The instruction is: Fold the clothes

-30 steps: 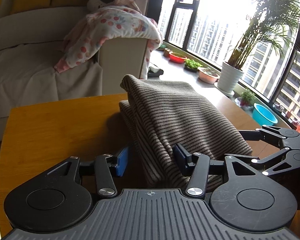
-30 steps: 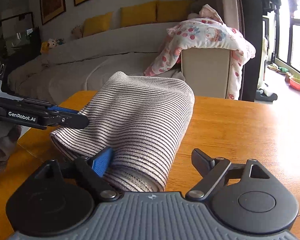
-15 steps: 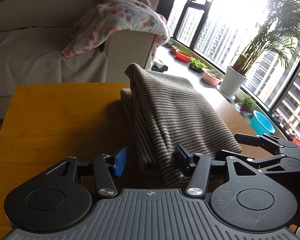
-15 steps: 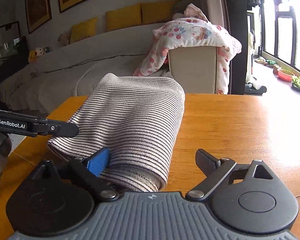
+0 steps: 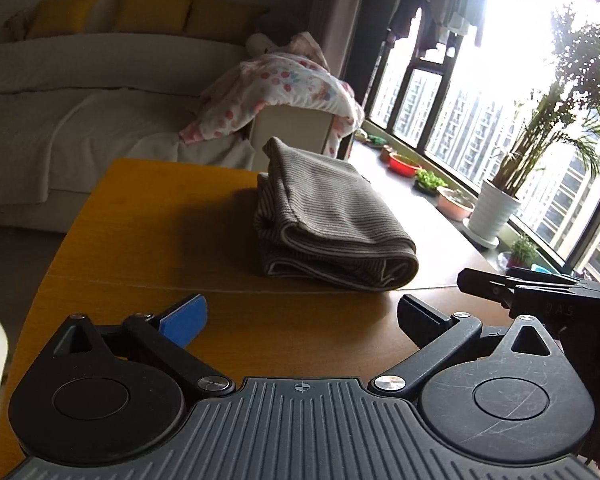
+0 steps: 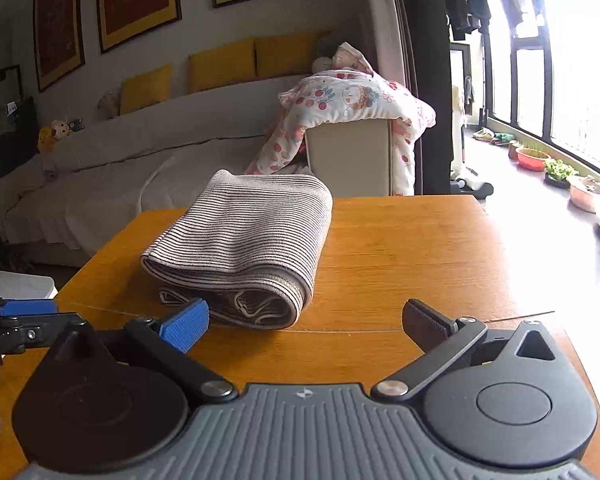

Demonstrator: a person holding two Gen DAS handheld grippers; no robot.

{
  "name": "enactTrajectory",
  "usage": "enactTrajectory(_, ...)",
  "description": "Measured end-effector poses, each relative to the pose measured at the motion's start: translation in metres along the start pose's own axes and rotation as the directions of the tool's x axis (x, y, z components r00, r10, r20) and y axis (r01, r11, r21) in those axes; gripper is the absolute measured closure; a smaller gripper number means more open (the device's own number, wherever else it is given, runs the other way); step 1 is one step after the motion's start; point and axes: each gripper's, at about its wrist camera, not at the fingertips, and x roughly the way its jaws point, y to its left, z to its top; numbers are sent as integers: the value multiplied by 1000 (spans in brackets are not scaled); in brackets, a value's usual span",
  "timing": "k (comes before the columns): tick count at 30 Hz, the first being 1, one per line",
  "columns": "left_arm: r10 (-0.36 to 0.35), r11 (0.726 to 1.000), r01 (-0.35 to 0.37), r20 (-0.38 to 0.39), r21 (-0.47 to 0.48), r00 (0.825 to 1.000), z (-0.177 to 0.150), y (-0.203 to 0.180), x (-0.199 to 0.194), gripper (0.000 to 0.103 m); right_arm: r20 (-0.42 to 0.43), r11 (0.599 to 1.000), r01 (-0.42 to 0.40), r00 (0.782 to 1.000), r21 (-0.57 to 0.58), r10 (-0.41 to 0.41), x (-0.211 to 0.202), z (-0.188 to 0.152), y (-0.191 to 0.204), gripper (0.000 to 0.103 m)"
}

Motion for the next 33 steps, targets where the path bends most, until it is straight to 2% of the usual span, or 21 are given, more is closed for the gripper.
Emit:
enactTrajectory(4, 74, 996, -80, 105, 47, 992, -24, -14, -23, 0, 46, 1000, 23, 999, -9, -23, -34, -23, 3, 0)
enactTrajectory(9, 125, 991, -132, 144, 37, 982, -43, -14, -28, 0, 112, 1000, 5, 994, -31, -1, -59, -63, 10, 0)
enactTrajectory(14, 169, 983, -181, 199, 43, 965, -52, -13, -24, 0, 223, 991, 90, 972, -97, -67, -60, -72, 17, 0)
enactTrajectory(16, 192, 976, -208, 209, 60, 959, -54, -15, -22, 0, 229, 990, 114, 969, -83, -93, -55, -72, 14, 0)
enactTrajectory(18, 214, 969, -236, 219, 77, 952, -56, -17, -20, 0, 211, 994, 104, 973, -39, -94, -49, -73, 7, 0)
enactTrajectory(23, 225, 961, -250, 192, 115, 955, -57, -20, -12, 0, 191, 996, 93, 977, -13, -89, -42, -73, 3, 0)
enactTrajectory(33, 222, 964, -246, 193, 106, 956, -58, -18, -10, 0, 173, 995, 97, 981, -35, -89, -38, -74, 7, 0)
